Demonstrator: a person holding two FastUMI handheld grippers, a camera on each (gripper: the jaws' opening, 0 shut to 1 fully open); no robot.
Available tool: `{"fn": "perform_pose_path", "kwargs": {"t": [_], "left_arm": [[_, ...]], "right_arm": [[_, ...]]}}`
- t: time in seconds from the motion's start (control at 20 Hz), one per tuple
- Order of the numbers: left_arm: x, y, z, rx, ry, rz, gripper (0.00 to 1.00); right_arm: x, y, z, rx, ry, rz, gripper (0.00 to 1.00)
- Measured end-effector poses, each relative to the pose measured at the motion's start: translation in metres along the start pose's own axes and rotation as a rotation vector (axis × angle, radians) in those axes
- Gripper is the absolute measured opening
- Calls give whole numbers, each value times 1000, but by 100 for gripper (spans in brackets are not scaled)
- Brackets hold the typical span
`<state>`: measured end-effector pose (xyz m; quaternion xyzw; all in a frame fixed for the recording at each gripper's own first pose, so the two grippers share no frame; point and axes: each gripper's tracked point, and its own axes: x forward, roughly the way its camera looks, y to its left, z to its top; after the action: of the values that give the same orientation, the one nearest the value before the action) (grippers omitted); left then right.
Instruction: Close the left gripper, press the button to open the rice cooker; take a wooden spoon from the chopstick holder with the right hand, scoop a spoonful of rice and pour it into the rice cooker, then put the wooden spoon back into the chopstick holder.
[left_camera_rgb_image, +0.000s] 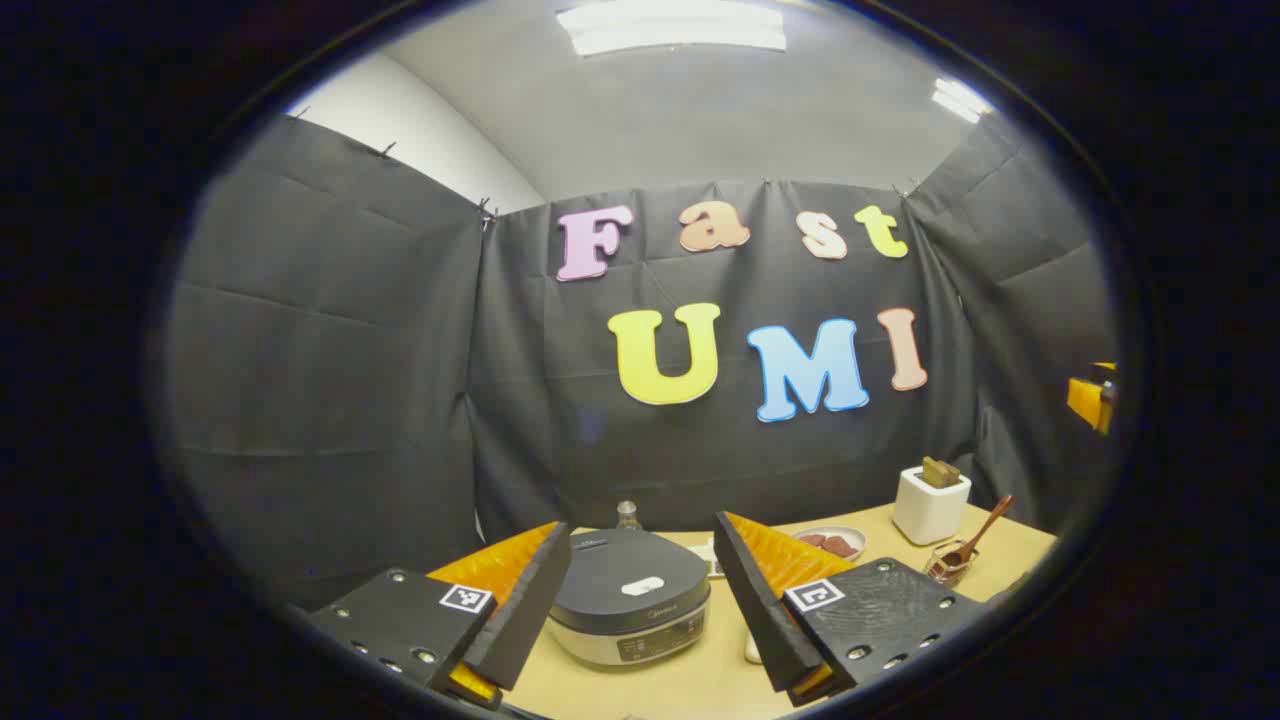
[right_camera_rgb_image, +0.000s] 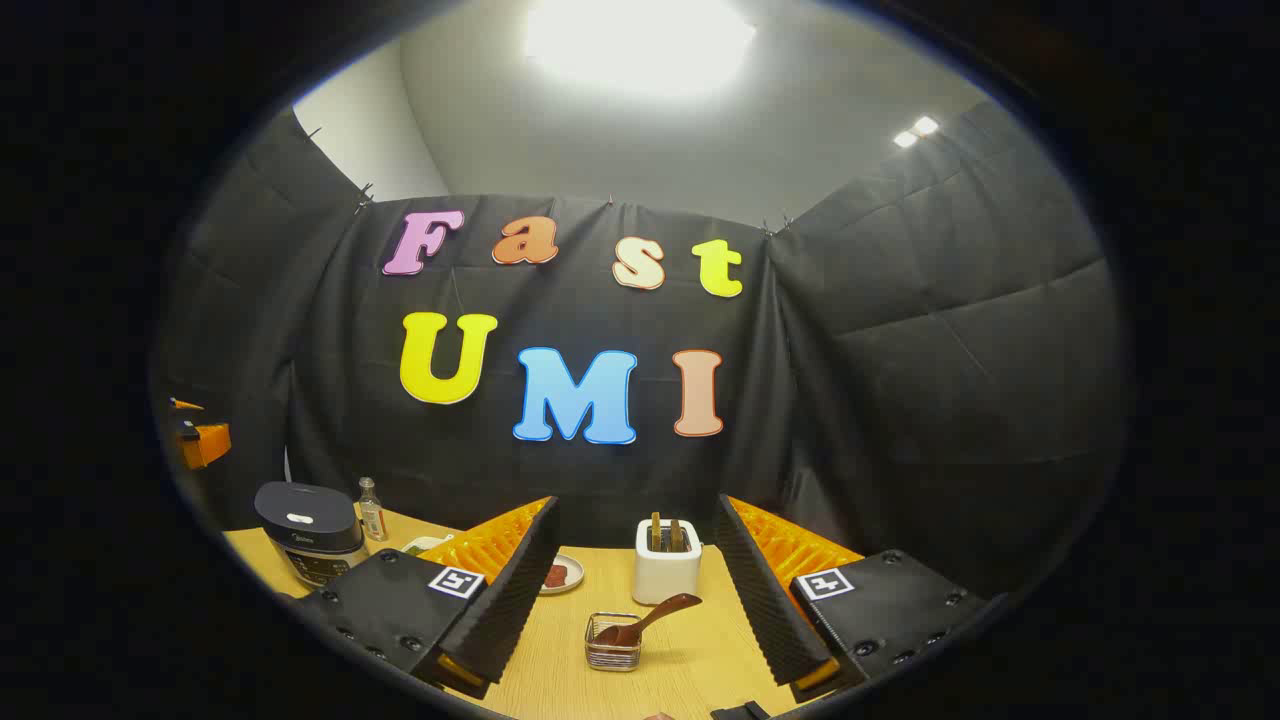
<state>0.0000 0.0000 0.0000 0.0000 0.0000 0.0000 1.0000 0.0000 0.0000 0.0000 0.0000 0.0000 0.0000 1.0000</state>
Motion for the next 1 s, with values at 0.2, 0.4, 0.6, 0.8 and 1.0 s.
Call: {"fn": "perform_pose_path", "kwargs": {"t": [0.2, 0.4, 0.6, 0.8, 1.0], "left_arm": [[0, -3, 2, 11, -9, -2, 90], [0, -4, 4, 18, -16, -4, 90], [1, -5, 8, 22, -23, -3, 90], [1, -6, 5, 20, -19, 1, 90], [1, -6, 4, 20, -15, 7, 90]], "right_arm": [[1, -1, -1, 6, 2, -1, 98], [2, 0, -1, 7, -4, -2, 97], [2, 0, 0, 10, -12, -3, 98], [1, -1, 0, 17, -14, -4, 98], [0, -3, -3, 18, -10, -6, 98]]}}
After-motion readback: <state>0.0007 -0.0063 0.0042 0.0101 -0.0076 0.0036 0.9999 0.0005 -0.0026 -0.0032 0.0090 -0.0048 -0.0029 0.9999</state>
